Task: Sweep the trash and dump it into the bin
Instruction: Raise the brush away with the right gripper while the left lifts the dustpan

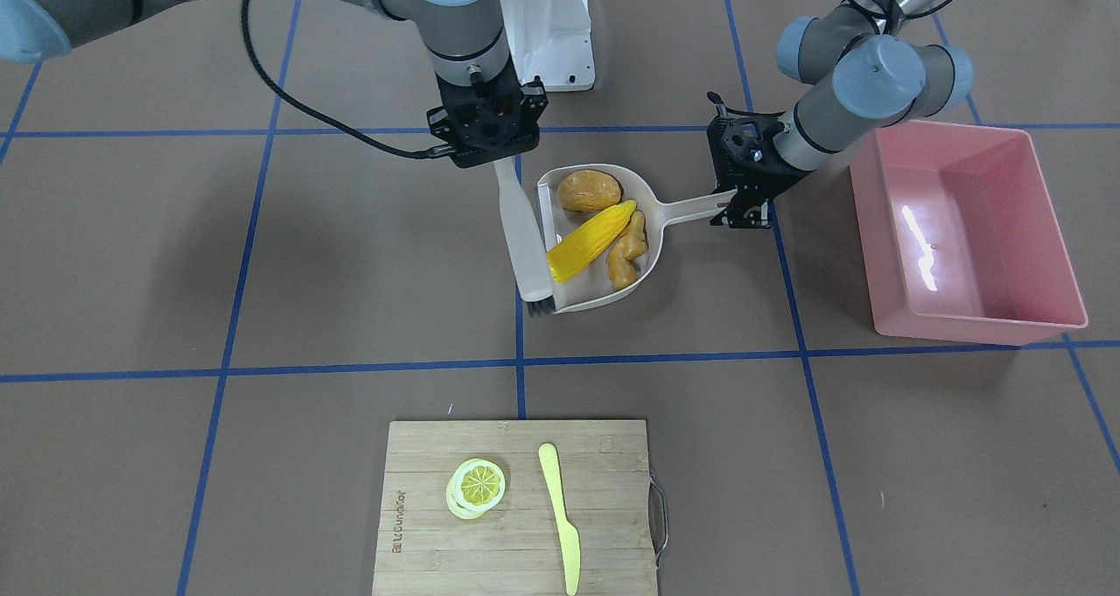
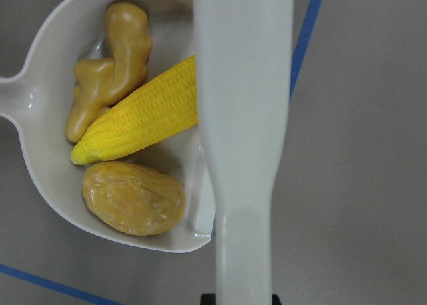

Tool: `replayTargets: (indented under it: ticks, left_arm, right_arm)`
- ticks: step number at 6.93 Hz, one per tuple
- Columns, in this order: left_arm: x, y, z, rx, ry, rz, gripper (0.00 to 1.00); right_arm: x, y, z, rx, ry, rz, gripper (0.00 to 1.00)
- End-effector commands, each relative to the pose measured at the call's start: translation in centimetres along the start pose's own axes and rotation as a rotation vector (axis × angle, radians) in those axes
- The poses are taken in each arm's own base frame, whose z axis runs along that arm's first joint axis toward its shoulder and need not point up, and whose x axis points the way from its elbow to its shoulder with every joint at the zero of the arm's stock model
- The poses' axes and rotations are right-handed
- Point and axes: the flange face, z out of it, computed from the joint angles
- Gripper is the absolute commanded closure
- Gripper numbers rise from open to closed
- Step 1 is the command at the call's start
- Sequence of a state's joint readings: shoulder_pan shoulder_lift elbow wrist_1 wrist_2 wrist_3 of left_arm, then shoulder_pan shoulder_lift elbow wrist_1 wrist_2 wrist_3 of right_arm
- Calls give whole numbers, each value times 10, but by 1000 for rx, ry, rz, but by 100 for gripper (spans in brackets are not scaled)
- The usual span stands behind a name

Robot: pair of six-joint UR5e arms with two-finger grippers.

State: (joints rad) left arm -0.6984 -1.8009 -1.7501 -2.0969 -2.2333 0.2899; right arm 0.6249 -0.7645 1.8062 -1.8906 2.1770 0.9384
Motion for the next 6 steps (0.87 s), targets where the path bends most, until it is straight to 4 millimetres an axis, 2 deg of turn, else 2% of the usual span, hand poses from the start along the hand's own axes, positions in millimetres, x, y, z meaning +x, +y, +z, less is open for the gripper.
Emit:
replayTargets:
  ticks: [1,2,4,5,6]
  left_arm:
    - [-1,-1,-4,11,-1,3,100]
    - [0,-2,-4,19,-2,-58,100]
    - [4,-11,-13,99,-13,-114,100]
    - [5,-13,-18,131,-20,-124,100]
    - [2,-14,-29,178,-37,-167,100]
  right_arm:
    - [77,-11,-16,10,14,78,100]
    - [107,-7,-19,22,35,95,100]
    - [210,-13,-57,53,107,66,100]
    - [247,-11,-67,43,153,22,100]
    - [283,-2,-59,24,190,15,100]
